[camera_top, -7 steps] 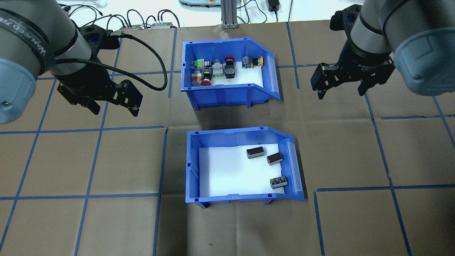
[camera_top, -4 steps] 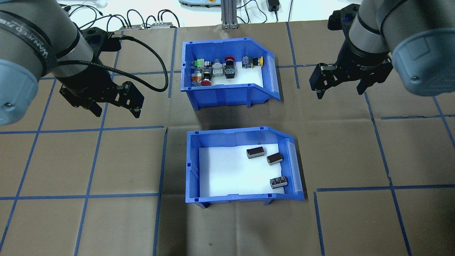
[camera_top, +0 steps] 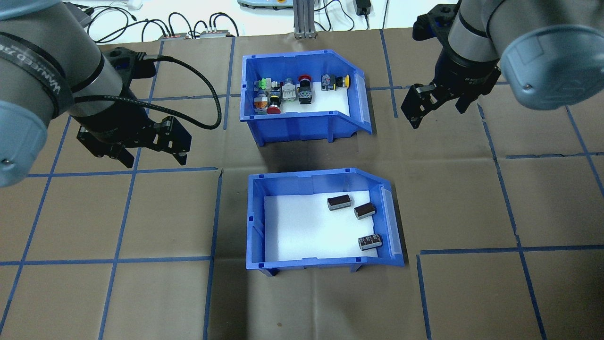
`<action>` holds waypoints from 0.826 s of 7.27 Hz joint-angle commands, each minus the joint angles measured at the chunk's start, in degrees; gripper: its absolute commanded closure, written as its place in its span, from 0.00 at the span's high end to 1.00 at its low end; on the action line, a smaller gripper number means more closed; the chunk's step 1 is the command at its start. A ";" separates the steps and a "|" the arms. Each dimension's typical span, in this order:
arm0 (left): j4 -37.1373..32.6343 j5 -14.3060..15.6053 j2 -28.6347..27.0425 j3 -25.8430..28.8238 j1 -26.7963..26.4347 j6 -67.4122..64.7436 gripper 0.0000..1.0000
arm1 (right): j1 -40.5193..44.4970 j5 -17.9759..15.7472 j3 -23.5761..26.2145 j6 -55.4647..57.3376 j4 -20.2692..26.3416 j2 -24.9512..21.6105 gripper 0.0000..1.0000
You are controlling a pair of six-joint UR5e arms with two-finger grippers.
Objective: Place battery box in front
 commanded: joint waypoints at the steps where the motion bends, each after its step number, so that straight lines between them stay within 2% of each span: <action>1: 1.04 -0.12 3.26 -5.34 -0.61 -25.31 0.99 | 2.50 0.87 -6.44 -11.16 -0.11 6.41 1.00; 2: 1.30 -5.16 4.22 -6.05 -0.79 -34.39 0.99 | 4.08 0.87 -10.04 -17.22 -0.11 9.66 1.00; 3: 1.31 -8.87 4.75 -6.93 -0.79 -37.79 0.99 | 6.10 0.87 -13.81 -23.37 -0.11 12.83 1.00; 4: 2.53 -9.17 5.02 -8.42 -1.31 -45.30 0.99 | 8.73 0.87 -17.16 -26.65 -0.02 16.25 1.00; 6: 13.98 -8.82 5.37 -12.98 -8.57 -59.54 0.99 | 14.01 0.78 -24.45 -28.25 -0.11 22.58 1.00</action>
